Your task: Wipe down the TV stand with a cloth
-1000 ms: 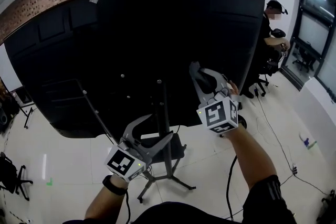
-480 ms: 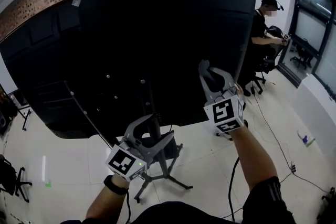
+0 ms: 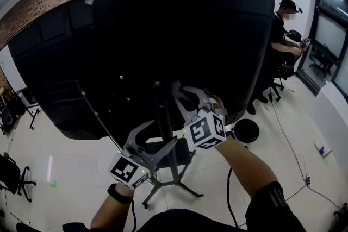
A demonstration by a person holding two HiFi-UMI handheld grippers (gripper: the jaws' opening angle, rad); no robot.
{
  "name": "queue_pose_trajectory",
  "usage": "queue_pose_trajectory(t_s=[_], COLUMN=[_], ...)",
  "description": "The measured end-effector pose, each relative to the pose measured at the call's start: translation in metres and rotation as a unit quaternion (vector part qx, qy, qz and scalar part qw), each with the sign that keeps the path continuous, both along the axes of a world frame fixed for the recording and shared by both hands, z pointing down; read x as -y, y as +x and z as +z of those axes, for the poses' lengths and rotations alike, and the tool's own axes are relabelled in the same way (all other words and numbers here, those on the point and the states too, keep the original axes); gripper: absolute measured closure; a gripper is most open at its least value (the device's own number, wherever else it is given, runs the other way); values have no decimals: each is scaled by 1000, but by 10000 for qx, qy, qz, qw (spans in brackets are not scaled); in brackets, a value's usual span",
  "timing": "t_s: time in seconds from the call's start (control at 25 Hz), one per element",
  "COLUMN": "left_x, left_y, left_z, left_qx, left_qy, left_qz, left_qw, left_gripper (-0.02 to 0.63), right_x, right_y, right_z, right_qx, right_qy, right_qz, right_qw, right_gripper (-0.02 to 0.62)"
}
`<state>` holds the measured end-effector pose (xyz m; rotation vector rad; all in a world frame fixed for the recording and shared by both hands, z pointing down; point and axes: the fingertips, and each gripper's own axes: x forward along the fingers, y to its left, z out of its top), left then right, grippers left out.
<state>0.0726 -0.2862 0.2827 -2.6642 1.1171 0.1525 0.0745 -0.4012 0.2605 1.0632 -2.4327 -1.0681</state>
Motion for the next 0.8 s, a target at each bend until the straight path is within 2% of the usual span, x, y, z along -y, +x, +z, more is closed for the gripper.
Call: queue_pose_trajectory(t_s=[0.28,0.8], left_x=[4,8], left_y=[-9,40], left_z=[8,15], left_qx=[-38,0], left_qy=[-109,-181], left_qz=[-110,420], left_qw=[9999,9990], left_gripper=[296,296], right_x=[7,36], right_y=[19,125], right_z=[3,5], right_qx=[10,253], right_qy=[74,-142], right_qz=[186,1192], right_qw=[9998,9924], right_gripper=[534,535])
